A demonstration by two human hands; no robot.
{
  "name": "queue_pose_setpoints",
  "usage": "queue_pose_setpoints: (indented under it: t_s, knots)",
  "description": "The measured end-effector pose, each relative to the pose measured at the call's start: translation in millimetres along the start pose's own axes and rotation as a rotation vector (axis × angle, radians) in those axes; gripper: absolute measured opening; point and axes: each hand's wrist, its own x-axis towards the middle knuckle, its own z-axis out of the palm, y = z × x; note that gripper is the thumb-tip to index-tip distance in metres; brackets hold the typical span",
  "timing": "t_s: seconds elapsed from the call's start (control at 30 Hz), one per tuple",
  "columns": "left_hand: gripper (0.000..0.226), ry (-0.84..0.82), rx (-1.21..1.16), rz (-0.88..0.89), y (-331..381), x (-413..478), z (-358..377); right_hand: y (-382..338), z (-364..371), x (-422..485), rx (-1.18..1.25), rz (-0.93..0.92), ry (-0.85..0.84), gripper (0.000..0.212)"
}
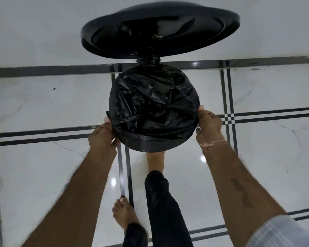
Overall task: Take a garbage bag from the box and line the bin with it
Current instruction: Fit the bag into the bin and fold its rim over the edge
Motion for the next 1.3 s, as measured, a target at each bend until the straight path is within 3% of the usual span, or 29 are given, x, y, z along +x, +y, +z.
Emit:
queue_pose_setpoints:
  t_s: [0.07,0.13,0.2,0.27,0.4,0.57,0.73,0.83,0.9,1.03,1.13,1.3]
  knots:
    - [0.023,0.081,-0.002,0.057,-1,1,7,1,3,2,-0.022,-0.085,0.035,0.02]
    - [0.024,0.185,-0.023,0.232,5,-1,15,-3,10,1,0.029,-0.208,0.025,0.006]
    - [0.03,0.121,0.033,0.399,20,0,24,-12,18,1,0.015,-0.294,-0.06,0.017]
    - [0.027,-0.014,0.131,0.454,34,2,30,-20,24,3,-0.056,-0.292,-0.126,0.019]
    - [0.028,-0.056,0.227,0.343,53,21,28,-37,32,21,-0.185,-0.19,-0.092,0.031]
    - [0.032,-0.104,0.289,0.236,57,37,30,-55,36,32,-0.336,-0.011,-0.164,0.02]
    - [0.033,-0.236,0.271,0.301,71,30,46,-74,44,19,-0.201,-0.096,-0.334,0.038]
    - [0.027,-0.294,0.292,0.327,89,32,65,-83,64,20,-0.22,-0.121,-0.4,0.025]
    - [0.025,-0.281,0.318,0.285,98,38,70,-89,75,25,-0.252,-0.099,-0.396,0.023]
    - [0.046,-0.315,0.334,0.111,106,53,73,-98,87,33,-0.347,-0.044,-0.329,0.025]
    - [0.032,-0.324,0.354,0.153,106,52,74,-94,88,33,-0.333,-0.02,-0.382,0.033]
    - [0.021,-0.349,0.415,0.202,114,49,94,-99,91,32,-0.363,-0.044,-0.494,0.027]
